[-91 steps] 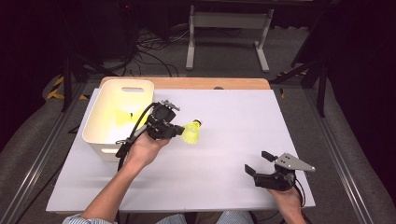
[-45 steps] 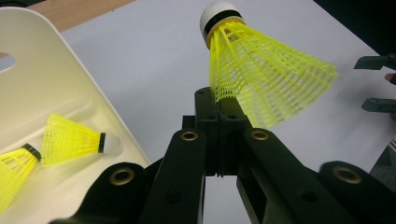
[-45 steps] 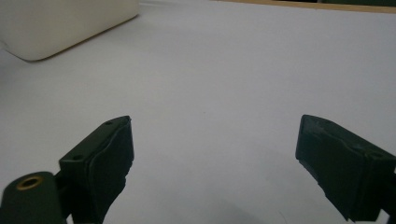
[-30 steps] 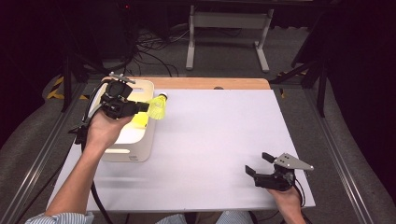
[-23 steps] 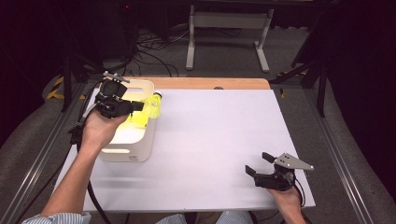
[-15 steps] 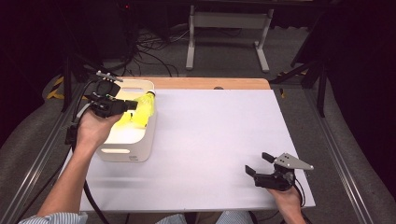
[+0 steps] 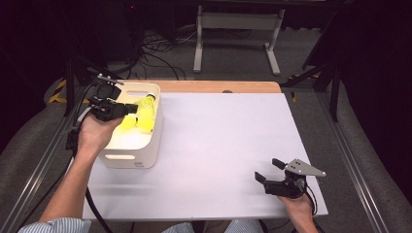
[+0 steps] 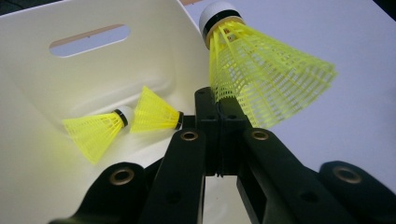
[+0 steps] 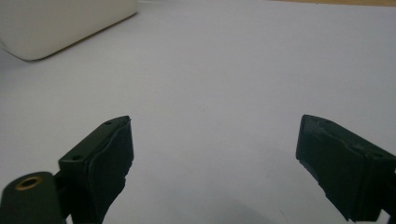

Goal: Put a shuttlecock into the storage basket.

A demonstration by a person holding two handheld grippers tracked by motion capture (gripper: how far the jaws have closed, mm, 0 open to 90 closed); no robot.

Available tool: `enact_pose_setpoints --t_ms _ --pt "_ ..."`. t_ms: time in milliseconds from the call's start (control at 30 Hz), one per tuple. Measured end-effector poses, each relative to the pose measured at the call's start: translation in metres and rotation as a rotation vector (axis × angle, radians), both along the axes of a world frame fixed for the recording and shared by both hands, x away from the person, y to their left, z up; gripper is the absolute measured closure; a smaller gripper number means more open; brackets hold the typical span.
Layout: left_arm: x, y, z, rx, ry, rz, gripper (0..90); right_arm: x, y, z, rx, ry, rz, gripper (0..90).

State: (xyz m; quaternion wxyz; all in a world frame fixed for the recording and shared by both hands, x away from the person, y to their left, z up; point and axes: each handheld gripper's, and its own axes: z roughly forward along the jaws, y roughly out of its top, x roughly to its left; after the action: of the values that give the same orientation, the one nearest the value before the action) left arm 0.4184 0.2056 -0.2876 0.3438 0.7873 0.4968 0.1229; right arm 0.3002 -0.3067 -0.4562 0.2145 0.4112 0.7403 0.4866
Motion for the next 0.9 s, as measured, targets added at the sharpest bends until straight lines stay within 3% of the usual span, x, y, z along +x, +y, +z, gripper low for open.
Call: enact_pose_setpoints --t_ms 433,900 --pt "0.023 0.003 -0.022 0.01 0.063 0.056 90.0 0.001 0.003 -0.001 0.001 0.007 0.004 11.6" --pt "0.04 0.004 -0.046 0.033 0.102 0.097 89.9 0.001 0.003 0.0 -0.007 0.0 0.005 11.6"
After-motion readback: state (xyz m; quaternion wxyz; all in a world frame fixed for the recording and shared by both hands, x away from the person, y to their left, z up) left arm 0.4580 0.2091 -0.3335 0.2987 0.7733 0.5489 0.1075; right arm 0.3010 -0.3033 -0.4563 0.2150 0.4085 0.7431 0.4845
